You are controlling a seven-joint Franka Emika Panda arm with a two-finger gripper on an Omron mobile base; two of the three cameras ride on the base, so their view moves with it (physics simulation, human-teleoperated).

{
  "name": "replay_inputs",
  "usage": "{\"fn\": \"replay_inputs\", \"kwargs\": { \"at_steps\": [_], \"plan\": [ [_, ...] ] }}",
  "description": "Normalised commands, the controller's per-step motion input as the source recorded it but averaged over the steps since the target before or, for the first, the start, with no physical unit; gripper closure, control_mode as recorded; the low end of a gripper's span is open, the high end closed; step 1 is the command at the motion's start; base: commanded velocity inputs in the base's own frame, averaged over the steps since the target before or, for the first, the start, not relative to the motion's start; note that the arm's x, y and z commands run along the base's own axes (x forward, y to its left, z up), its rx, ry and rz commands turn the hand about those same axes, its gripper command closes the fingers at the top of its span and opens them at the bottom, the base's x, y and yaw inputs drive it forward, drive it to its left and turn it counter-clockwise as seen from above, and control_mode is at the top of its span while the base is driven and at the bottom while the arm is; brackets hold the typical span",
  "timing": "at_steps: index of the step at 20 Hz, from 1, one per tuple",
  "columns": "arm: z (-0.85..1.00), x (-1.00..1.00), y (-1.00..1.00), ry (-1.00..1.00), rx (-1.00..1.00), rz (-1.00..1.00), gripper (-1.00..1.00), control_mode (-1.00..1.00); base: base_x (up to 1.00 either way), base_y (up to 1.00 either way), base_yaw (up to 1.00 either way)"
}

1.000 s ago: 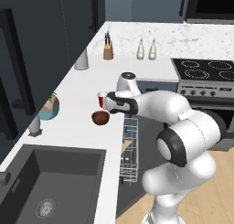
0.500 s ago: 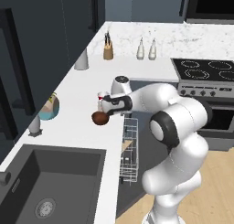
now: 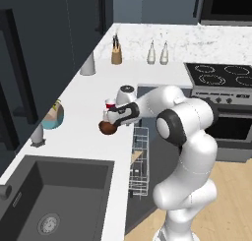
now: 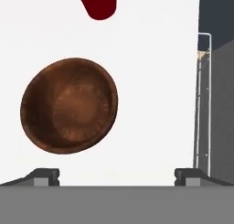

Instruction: Pick up the cup and bowl from the counter, place them in the dishwasher, and close the dishwasher door.

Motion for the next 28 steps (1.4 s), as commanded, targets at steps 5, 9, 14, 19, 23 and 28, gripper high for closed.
{"fn": "replay_inputs", "kwargs": {
  "at_steps": [5, 9, 14, 19, 23, 28],
  "plan": [
    [-0.20, 0.29, 0.00, 0.00, 0.00, 0.00, -1.00, -1.00, 0.00, 0.00, 0.00],
    [-0.20, 0.30, 0.00, 0.00, 0.00, 0.00, -1.00, -1.00, 0.00, 0.00, 0.00],
    [-0.22, 0.33, 0.02, 0.00, 0.00, 0.00, -1.00, -1.00, 0.00, 0.00, 0.00],
    [-0.21, 0.35, 0.08, 0.00, 0.00, 0.00, -1.00, -1.00, 0.00, 0.00, 0.00],
    [-0.22, 0.31, 0.10, 0.00, 0.00, 0.00, -1.00, -1.00, 0.00, 0.00, 0.00],
    [-0.31, 0.12, 0.00, 0.00, 0.00, 0.00, -1.00, -1.00, 0.00, 0.00, 0.00]
  ]
}}
